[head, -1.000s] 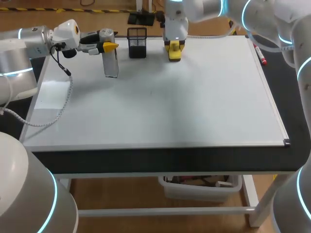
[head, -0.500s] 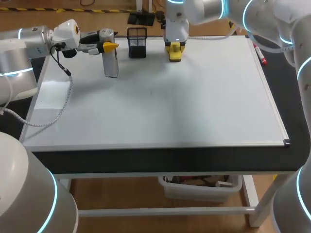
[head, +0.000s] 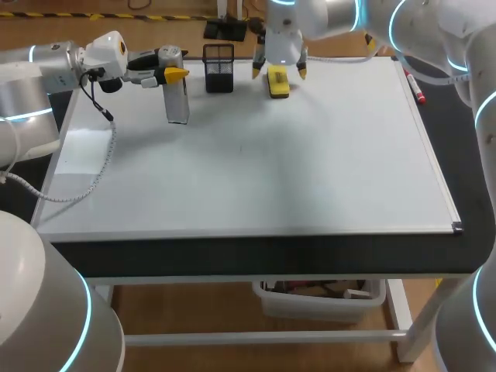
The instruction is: Pick up the inspection probe, press it on each red-marked spot on the whiteboard one by one, put down the probe, pick up the eraser, and wipe off all the red marks.
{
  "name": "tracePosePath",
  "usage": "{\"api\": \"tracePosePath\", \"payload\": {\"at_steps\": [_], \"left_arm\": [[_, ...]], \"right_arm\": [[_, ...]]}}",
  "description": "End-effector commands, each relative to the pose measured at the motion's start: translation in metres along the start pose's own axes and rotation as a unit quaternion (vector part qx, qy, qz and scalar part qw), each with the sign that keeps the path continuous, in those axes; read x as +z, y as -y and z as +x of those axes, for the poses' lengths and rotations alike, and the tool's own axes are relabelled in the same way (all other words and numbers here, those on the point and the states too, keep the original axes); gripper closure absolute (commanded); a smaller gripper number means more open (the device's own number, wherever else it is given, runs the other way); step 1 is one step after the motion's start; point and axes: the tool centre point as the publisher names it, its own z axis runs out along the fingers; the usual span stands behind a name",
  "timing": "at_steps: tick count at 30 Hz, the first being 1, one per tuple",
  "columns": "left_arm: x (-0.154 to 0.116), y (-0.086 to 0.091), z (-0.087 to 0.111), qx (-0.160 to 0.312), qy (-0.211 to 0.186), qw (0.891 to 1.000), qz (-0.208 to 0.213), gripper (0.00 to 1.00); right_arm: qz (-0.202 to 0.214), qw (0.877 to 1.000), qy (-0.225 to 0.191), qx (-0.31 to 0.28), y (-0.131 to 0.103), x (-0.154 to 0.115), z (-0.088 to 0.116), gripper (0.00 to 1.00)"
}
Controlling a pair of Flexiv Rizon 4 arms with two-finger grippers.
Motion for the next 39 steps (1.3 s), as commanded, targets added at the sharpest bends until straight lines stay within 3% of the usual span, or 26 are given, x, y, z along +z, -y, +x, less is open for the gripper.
{"api": "tracePosePath", "payload": {"at_steps": [1, 7, 12, 20, 22, 28, 34, 39], "left_arm": [[0.0, 0.001, 0.001, 0.0, 0.001, 1.0, 0.0, 1.0], [0.0, 0.001, 0.001, 0.0, 0.001, 1.0, 0.0, 1.0], [0.0, 0.001, 0.001, 0.0, 0.001, 1.0, 0.0, 1.0], [0.0, 0.001, 0.001, 0.0, 0.001, 1.0, 0.0, 1.0], [0.0, 0.001, 0.001, 0.0, 0.001, 1.0, 0.0, 1.0], [0.0, 0.001, 0.001, 0.0, 0.001, 1.0, 0.0, 1.0], [0.0, 0.001, 0.001, 0.0, 0.001, 1.0, 0.0, 1.0], [0.0, 0.001, 0.001, 0.0, 0.001, 1.0, 0.0, 1.0]], "right_arm": [[-0.046, 0.999, 0.008, 0.007, 0.022, 0.0, 0.001, 0.0], [-0.059, 0.995, 0.061, 0.057, 0.023, -0.015, 0.009, 0.0], [-0.074, 0.984, 0.116, 0.112, 0.025, -0.032, 0.017, 0.0], [-0.103, 0.946, 0.216, 0.216, 0.031, -0.062, 0.029, 0.0], [-0.11, 0.942, 0.209, 0.239, 0.033, -0.07, 0.03, 0.0], [-0.121, 0.921, 0.243, 0.278, 0.033, -0.097, 0.03, 0.0], [-0.112, 0.909, 0.265, 0.301, 0.033, -0.122, 0.03, 0.0], [-0.126, 0.898, 0.248, 0.34, 0.032, -0.139, 0.032, 0.0]]}}
